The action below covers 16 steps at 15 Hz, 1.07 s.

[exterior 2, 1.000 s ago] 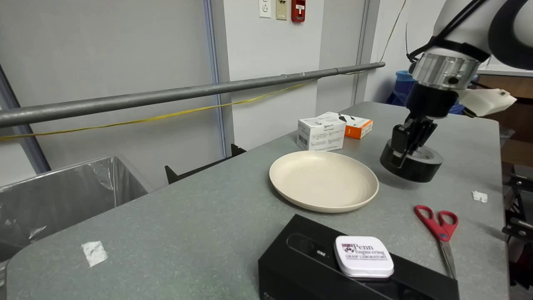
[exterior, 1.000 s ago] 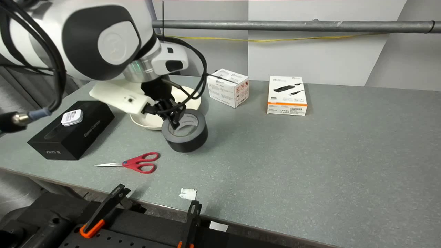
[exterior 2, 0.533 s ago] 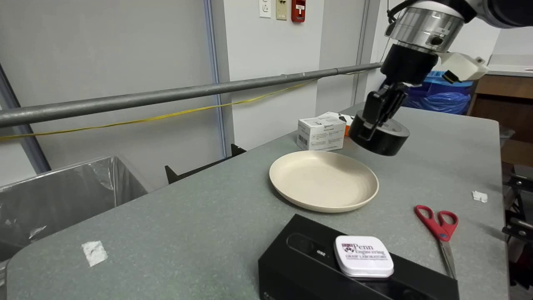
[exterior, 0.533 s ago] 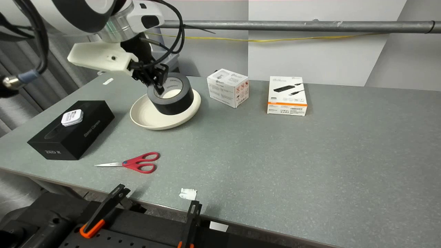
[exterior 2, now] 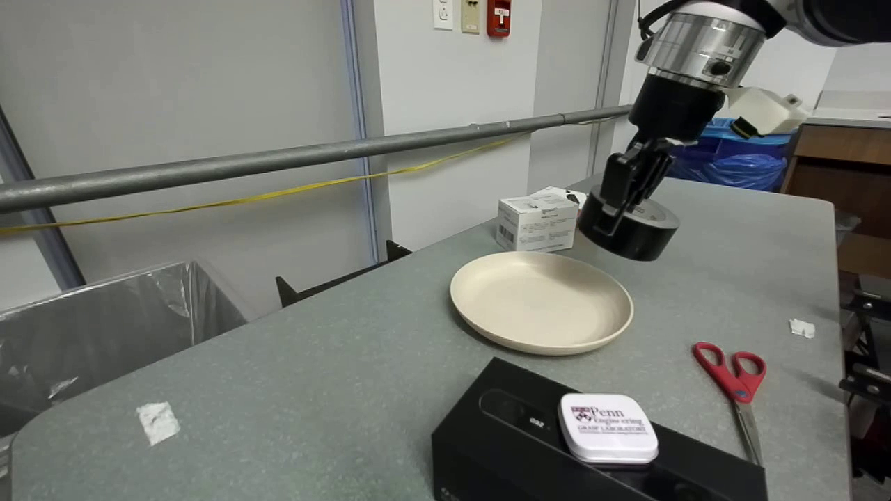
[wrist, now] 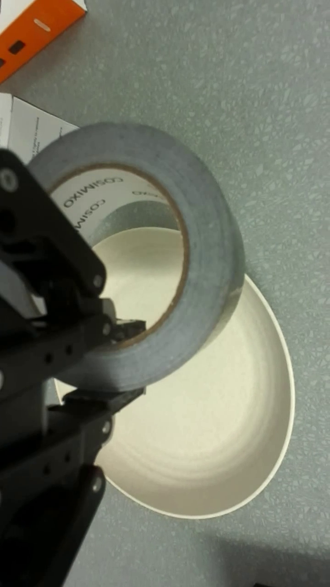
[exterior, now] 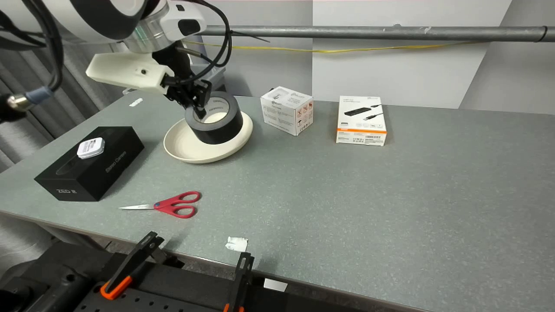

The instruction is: Put the masking tape on the plate

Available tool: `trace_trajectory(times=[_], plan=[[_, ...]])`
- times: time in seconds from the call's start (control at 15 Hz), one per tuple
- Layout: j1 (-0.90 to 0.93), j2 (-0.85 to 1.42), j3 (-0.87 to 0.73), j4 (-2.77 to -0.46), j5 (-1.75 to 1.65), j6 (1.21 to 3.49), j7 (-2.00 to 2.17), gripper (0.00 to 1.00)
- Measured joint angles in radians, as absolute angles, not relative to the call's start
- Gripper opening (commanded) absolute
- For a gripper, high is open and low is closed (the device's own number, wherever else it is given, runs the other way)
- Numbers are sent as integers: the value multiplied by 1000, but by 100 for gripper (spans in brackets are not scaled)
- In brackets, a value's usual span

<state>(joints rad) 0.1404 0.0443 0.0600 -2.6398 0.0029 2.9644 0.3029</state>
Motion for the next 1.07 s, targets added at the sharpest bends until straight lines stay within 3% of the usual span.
trace_trajectory(times=[0.6,1.07], plan=[[190,263,67,-2401,0,2968,358,6],[343,458,-42,-2238,0,2920,435,6]])
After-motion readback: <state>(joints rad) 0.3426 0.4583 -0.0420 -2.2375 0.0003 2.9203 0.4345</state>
